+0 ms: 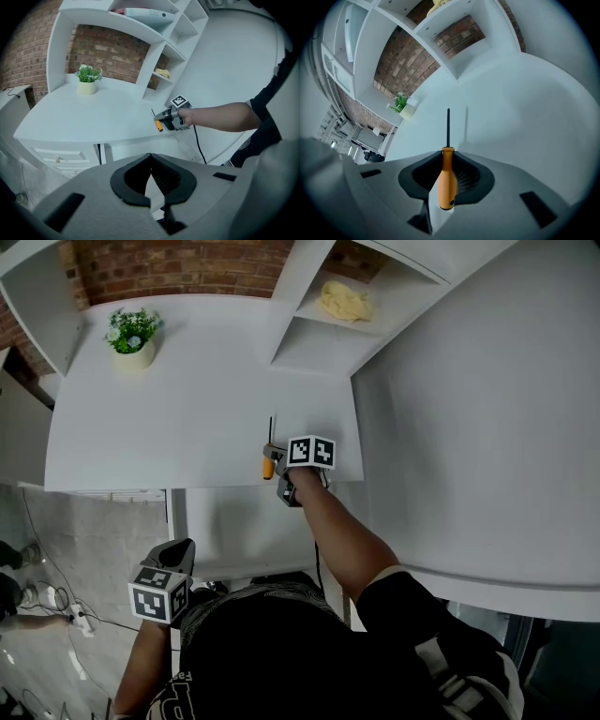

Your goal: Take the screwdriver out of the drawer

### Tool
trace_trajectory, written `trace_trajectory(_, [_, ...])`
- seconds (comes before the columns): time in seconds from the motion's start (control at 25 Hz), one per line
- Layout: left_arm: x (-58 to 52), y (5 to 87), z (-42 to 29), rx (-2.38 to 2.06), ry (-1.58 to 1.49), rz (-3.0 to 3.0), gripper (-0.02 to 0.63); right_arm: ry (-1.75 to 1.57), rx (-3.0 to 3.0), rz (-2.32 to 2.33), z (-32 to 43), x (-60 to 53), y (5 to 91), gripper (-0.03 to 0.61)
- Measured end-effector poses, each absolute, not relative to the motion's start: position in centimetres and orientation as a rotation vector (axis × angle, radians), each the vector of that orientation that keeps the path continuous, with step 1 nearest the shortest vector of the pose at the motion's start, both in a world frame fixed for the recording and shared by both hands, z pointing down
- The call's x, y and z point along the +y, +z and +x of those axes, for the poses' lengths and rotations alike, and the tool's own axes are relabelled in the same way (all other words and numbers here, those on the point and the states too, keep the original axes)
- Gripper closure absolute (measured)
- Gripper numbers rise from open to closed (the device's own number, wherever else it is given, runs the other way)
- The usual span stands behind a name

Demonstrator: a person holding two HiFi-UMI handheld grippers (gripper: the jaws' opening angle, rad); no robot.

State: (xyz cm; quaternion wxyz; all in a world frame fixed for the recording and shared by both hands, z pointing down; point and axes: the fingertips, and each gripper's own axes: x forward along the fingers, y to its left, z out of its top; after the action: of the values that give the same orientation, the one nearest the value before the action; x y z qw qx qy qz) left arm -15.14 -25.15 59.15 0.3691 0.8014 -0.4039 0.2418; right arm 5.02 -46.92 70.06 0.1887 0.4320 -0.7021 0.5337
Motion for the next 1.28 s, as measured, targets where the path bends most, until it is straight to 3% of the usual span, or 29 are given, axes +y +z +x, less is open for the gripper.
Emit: trace_trajectory(1.28, [-24.9, 58.9, -16.6, -1.015, 0.631, 2.092, 0.598, 1.379, -1.915, 1.293, 5.6, -46.4, 70.4, 0.485])
